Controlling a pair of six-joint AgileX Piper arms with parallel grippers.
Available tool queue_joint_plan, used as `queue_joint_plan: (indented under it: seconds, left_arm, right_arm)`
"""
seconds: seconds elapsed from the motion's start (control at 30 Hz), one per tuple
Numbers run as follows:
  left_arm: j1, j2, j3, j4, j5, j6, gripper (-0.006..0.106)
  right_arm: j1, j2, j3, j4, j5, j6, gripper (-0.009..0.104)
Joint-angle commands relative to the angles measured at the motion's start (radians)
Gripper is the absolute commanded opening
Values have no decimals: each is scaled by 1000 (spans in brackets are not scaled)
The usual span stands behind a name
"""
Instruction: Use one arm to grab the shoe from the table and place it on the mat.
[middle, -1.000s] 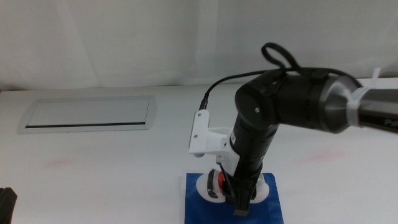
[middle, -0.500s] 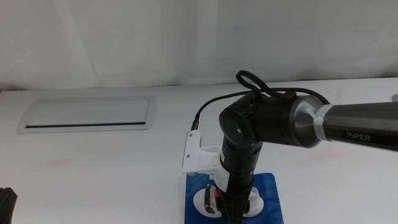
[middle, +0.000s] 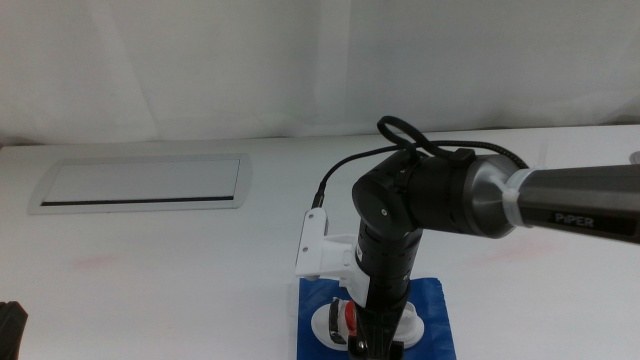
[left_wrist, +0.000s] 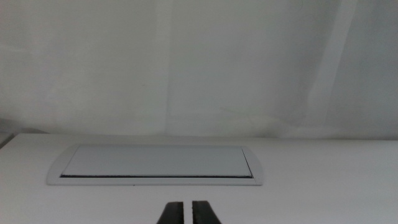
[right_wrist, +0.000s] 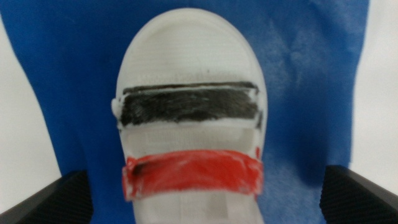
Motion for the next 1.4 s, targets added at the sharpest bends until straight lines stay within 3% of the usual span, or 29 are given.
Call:
queue_joint_plan:
  seconds: [0.0, 0.3, 0.6, 0.87, 1.07, 1.17, 1.23, 1.33, 1.37]
  left_arm:
    - [-4, -4, 10, -4, -13, -8, -3]
    - [-4, -4, 10, -4, -13, -8, -3]
    - [-4, -4, 10, -4, -13, -8, -3]
    - [-4, -4, 10, -4, -13, -8, -3]
    - [-4, -4, 10, -4, -13, -8, -3]
    - [-4, -4, 10, -4, -13, -8, -3]
    - [-4, -4, 10, -4, -13, -8, -3]
    - [-4, -4, 10, -4, -13, -8, -3]
    - [-4, -4, 10, -4, -13, -8, -3]
  right_arm:
    - [3, -40, -2, -8, -3, -6, 103]
    - [-66, -200, -94, -9, -94, 116, 103]
    - [-439, -261, -210, -19, -85, 562, 103]
    - [-743, -353, -210, -42, -42, 624, 103]
    - [-830, -430, -208, -100, -42, 608, 100]
    - [-834, -489, -169, -95, -85, 591, 78]
    - [-834, -539, -119, -88, -126, 595, 50]
    - [-834, -639, -24, -90, -184, 646, -3]
    - [-834, -676, 12, -90, -202, 652, -3]
